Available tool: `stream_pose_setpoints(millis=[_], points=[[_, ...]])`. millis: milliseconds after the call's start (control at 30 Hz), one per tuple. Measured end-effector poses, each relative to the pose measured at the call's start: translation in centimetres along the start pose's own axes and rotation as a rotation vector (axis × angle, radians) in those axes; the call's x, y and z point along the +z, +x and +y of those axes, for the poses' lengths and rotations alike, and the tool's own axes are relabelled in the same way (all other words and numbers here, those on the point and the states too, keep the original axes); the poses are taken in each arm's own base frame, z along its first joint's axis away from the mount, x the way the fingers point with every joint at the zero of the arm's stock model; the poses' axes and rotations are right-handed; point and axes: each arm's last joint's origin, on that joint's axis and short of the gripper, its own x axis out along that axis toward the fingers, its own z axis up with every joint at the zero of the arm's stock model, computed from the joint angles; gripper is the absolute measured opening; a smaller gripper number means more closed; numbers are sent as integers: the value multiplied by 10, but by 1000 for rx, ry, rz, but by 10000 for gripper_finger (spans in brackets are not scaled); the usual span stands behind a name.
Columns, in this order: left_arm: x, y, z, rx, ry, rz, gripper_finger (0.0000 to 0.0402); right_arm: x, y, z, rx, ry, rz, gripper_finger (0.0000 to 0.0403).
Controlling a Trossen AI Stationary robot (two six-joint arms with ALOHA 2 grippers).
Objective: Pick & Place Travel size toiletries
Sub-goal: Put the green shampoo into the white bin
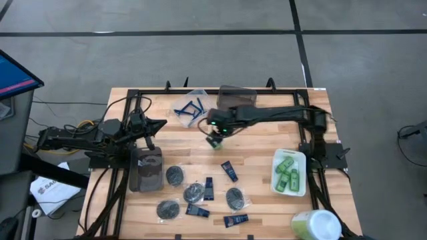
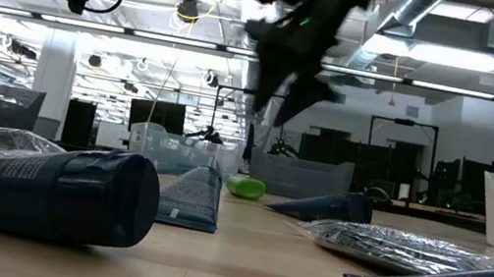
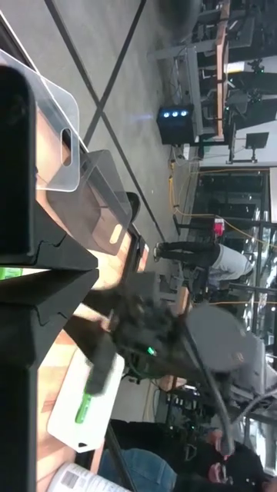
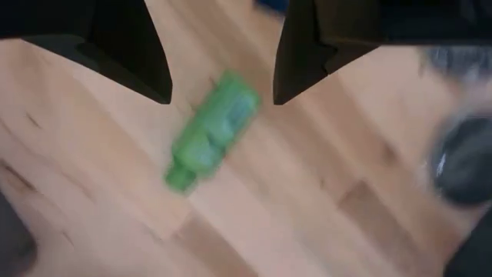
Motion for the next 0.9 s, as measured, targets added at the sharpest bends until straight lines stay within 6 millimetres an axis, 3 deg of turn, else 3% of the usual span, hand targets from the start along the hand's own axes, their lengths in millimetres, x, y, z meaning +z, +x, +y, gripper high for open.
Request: stream_pose_setpoints(millis=[167, 300, 700, 900], points=[[0, 0, 0, -1, -2, -3, 0, 25, 36, 7, -115, 42, -3, 221], [1, 0, 0, -1, -3, -5, 0, 38, 53, 11, -213, 51, 21, 221], [1, 0, 0, -2, -6, -8, 0, 38, 102, 5, -265, 68, 168, 221], [1, 0, 0, -2, -5, -8, 0, 41, 114, -2, -222, 71, 208, 204]])
